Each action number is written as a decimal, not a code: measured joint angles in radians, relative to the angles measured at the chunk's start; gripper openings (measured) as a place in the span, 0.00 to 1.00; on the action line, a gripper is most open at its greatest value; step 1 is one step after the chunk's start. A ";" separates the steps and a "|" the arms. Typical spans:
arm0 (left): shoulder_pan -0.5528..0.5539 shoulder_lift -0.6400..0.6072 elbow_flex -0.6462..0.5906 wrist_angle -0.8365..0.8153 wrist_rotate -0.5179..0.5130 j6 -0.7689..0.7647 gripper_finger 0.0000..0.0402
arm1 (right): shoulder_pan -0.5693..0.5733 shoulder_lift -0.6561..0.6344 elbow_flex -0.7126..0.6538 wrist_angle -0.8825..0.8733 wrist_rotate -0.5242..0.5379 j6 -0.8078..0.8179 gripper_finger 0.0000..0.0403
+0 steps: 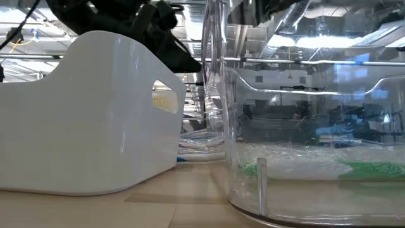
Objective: Pick & Place Toothbrushes
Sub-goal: Put the purple toothbrush into the green bin
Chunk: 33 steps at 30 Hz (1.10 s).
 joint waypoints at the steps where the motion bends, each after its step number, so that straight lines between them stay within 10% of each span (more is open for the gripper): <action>1: 0.000 0.021 0.012 0.001 0.021 0.010 0.09 | -0.009 0.000 0.000 -0.011 0.000 0.000 0.00; 21: -0.016 0.193 0.076 -0.060 0.065 0.188 0.10 | -0.035 0.000 0.000 -0.146 -0.001 0.159 0.00; 33: -0.036 0.198 0.076 -0.061 -0.004 0.185 0.33 | -0.034 0.008 0.000 -0.175 -0.002 0.173 0.00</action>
